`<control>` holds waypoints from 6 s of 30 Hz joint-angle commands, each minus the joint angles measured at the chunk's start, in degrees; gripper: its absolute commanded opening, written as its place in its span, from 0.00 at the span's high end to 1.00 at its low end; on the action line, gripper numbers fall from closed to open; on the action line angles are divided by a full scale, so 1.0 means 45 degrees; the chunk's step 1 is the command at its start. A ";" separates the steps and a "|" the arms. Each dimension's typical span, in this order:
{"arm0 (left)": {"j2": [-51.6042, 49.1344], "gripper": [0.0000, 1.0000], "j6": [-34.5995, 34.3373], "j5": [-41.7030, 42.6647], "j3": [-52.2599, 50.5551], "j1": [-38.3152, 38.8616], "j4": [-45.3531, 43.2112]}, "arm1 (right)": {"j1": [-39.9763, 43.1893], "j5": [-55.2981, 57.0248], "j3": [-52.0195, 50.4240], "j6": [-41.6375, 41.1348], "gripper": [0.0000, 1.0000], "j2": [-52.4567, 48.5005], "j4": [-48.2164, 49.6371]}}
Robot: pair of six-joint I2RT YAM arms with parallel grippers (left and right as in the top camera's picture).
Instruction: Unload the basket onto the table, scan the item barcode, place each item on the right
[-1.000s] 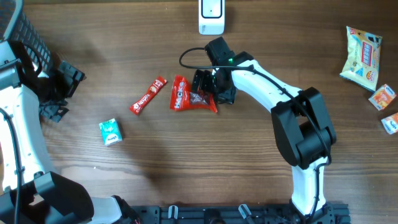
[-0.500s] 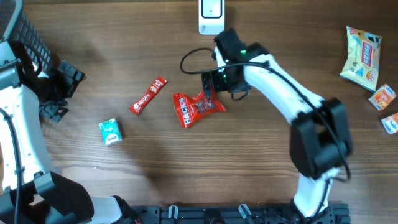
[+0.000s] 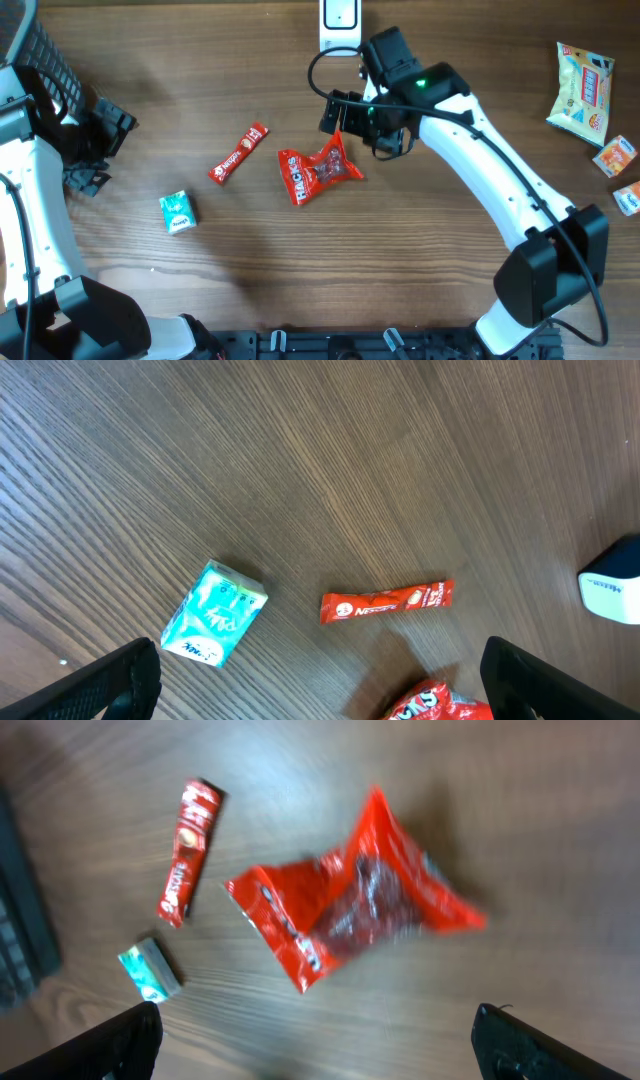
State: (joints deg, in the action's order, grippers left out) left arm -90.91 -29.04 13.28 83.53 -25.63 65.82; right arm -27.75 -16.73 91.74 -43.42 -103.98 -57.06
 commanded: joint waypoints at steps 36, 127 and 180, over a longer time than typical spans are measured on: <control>-0.0039 0.00 0.0058 -0.0170 0.0068 -0.0039 0.0005 | -0.1996 0.2710 -0.3201 -1.0972 0.62 -0.3517 0.5265; -0.0039 0.00 0.0058 -0.0165 0.0068 -0.0034 0.0005 | -0.7417 1.0812 -0.1865 1.1876 0.00 -0.2016 0.3696; -0.0039 0.00 0.0053 -0.0170 0.0068 -0.0039 0.0000 | -0.4269 0.6771 -0.1015 0.7932 0.96 -0.1433 0.5134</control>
State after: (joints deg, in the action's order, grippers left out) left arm -90.91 -29.04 13.10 83.53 -25.63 65.82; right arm -50.35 20.88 84.55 -2.20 -118.37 -33.56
